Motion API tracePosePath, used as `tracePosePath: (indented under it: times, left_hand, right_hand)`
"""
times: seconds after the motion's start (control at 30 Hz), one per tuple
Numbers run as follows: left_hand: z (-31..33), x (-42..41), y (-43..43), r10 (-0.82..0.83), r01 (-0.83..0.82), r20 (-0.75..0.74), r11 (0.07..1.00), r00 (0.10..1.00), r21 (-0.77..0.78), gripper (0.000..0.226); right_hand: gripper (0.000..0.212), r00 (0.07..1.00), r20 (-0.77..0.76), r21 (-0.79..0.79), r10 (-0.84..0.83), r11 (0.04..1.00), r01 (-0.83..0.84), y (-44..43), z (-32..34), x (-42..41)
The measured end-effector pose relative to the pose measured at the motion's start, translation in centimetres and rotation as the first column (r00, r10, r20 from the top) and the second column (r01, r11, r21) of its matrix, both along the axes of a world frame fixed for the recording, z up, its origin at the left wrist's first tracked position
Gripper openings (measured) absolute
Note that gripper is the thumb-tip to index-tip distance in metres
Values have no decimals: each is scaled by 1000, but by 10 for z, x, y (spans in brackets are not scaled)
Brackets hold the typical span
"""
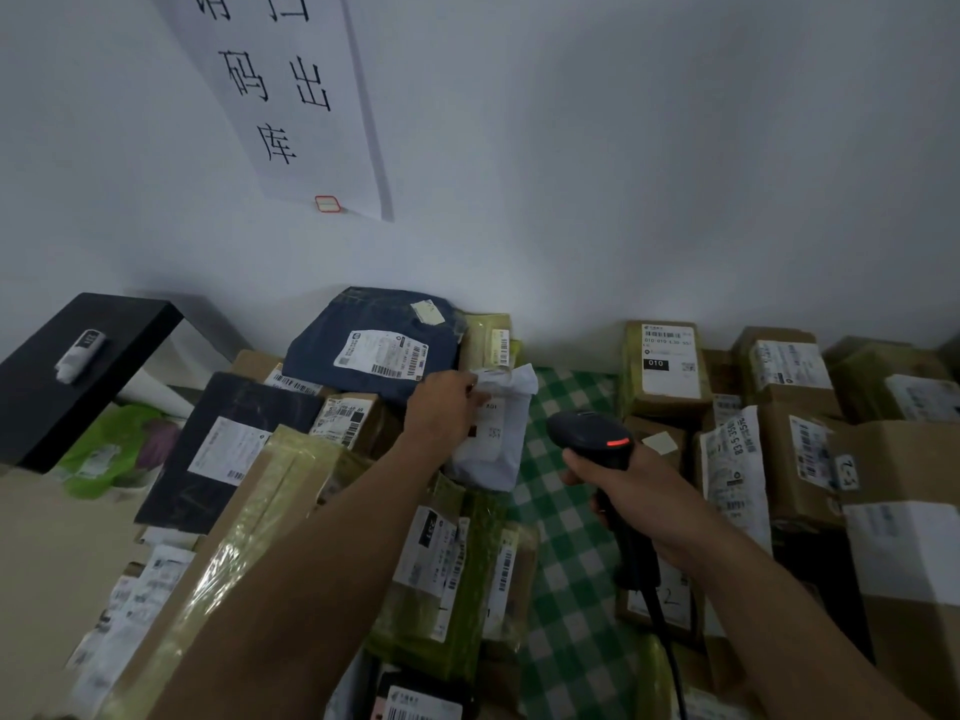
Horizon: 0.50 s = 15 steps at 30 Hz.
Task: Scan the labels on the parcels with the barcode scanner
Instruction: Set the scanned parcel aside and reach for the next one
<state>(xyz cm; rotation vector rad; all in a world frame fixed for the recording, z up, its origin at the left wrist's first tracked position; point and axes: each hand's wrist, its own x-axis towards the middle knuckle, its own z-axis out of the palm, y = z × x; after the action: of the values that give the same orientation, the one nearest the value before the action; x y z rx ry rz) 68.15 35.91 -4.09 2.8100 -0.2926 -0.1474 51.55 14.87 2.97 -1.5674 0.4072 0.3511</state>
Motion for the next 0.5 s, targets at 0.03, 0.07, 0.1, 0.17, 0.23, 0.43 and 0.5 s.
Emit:
tracePosePath:
  times: [0.03,0.07,0.1,0.17,0.23,0.43,0.5]
  left_hand:
    - [3,0,-1,-5,5,3,1000,1000,21,20]
    - [7,0,-2,-16,16,-2,1000,1000,18,26]
    - [11,3,-4,-52,52,-24,999,998,3,32]
    - [21,5,-4,-137,137,-84,991,987,-8,29]
    - [23,6,-2,-158,163,-131,986,979,31,27]
    - [14,-3,2,-76,79,-92,996,993,33,32]
    - [14,-2,3,-73,70,-44,996,996,-60,30]
  right_hand:
    - [17,1000,-4,1,1,1000,-1,0,0,-1]
    - [17,1000,-7,5,-1,1000,1,1,0,-2]
    - [17,1000,-8,8,-3,1000,3,0,0,-2]
    - [17,1000,-9,9,-3,1000,3,1,0,-4]
    - [18,1000,-9,14,-14,1000,14,1,0,-6]
    - [17,1000,-9,26,-26,999,27,2,1,-12]
    - [16,1000,-7,21,-23,1000,23,2,2,-14]
